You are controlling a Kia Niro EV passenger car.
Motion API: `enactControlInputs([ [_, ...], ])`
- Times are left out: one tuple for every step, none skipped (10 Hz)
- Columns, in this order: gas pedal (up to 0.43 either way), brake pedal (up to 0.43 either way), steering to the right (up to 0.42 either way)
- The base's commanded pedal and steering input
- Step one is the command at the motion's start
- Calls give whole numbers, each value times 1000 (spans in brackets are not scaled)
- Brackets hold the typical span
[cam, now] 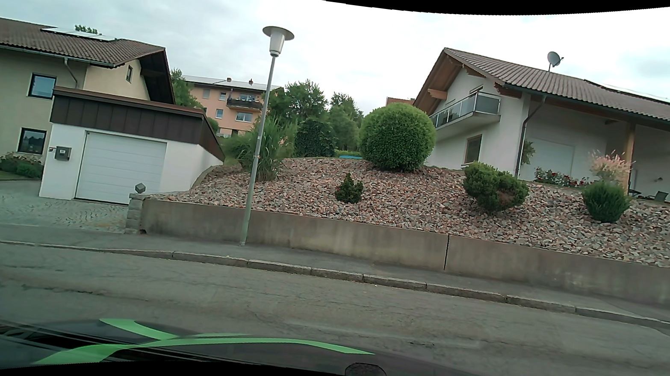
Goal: Follow the waypoints while adhering to traffic rules and regulations
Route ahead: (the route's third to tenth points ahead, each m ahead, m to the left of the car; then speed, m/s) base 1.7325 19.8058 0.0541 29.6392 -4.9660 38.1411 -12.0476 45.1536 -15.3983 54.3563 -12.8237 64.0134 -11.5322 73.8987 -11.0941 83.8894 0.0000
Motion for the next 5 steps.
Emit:
enactControlInputs([
  [0, 348, 319],
  [0, 354, 318],
  [0, 354, 315],
  [0, 354, 312],
  [0, 354, 312],
])
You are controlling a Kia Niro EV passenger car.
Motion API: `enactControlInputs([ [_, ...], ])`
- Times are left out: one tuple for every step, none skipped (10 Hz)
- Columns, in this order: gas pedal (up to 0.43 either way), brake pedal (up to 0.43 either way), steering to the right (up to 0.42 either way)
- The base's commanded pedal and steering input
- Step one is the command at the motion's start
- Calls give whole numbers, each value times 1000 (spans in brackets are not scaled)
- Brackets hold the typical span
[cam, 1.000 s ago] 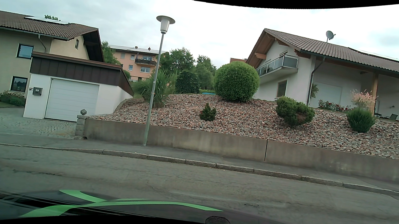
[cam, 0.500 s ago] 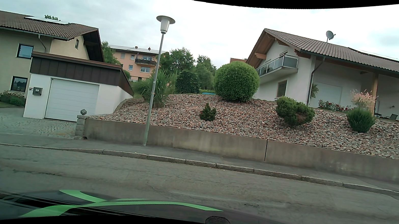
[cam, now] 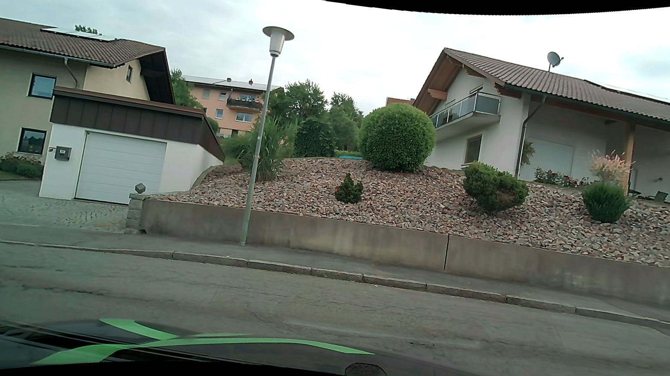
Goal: Follow the waypoints while adhering to traffic rules and regulations
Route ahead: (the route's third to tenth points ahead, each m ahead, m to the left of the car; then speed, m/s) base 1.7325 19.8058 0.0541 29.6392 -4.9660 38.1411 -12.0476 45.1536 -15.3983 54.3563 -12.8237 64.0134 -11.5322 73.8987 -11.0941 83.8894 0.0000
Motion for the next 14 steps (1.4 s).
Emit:
enactControlInputs([
  [0, 354, 312],
  [0, 354, 312],
  [0, 354, 312],
  [0, 354, 311],
  [0, 354, 312],
  [0, 354, 311],
  [0, 354, 311],
  [0, 354, 311],
  [0, 354, 311],
  [0, 354, 312],
  [0, 360, 312],
  [0, 360, 311],
  [0, 360, 312],
  [0, 360, 311],
])
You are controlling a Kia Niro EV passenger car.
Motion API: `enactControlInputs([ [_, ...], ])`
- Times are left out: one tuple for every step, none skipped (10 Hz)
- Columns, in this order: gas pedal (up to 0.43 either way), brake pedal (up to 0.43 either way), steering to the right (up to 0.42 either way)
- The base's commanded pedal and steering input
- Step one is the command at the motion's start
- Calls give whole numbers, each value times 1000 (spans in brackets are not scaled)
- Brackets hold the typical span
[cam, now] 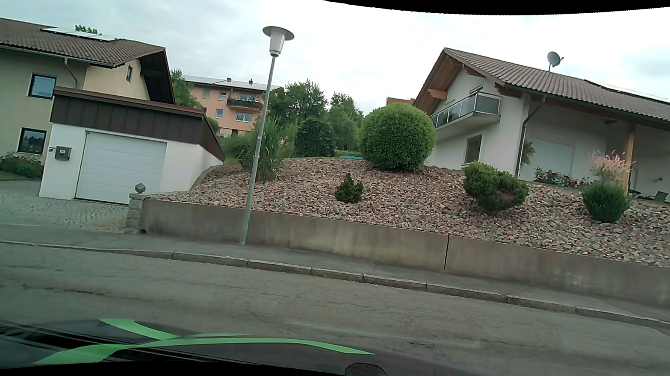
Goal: Follow the waypoints while adhering to traffic rules and regulations
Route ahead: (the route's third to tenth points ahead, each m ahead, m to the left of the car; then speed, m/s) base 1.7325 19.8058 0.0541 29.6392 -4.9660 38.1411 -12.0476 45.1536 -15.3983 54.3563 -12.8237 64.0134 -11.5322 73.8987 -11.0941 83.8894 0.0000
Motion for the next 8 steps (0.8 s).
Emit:
enactControlInputs([
  [0, 360, 312],
  [0, 360, 312],
  [0, 360, 310],
  [0, 360, 308],
  [0, 360, 304],
  [0, 360, 300],
  [0, 360, 295],
  [0, 360, 287],
])
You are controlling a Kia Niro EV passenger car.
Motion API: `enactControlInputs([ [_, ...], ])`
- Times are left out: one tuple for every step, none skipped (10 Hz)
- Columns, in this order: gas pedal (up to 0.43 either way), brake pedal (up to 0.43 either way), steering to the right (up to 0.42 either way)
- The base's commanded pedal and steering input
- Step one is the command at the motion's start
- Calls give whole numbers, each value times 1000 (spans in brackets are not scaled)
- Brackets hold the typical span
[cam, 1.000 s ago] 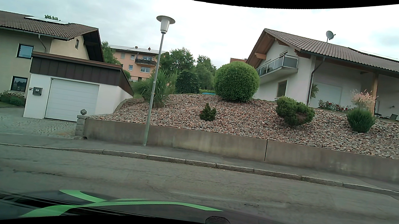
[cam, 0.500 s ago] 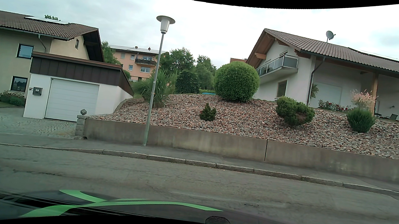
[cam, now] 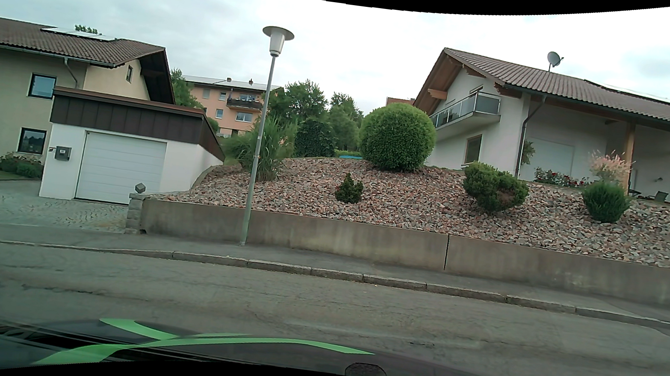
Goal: Follow the waypoints while adhering to traffic rules and regulations
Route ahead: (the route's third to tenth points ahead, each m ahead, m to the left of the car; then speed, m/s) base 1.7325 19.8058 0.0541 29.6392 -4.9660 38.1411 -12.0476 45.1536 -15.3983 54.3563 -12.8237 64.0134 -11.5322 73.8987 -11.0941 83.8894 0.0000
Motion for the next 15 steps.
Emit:
enactControlInputs([
  [0, 317, 271],
  [0, 256, 242],
  [0, 207, 214],
  [0, 171, 162],
  [0, 152, 111],
  [0, 128, 62],
  [0, 116, 26],
  [0, 116, -15],
  [0, 183, -70],
  [0, 226, -112],
  [0, 250, -152],
  [0, 262, -165],
  [0, 268, -177],
  [0, 256, -183],
  [0, 146, -192],
])
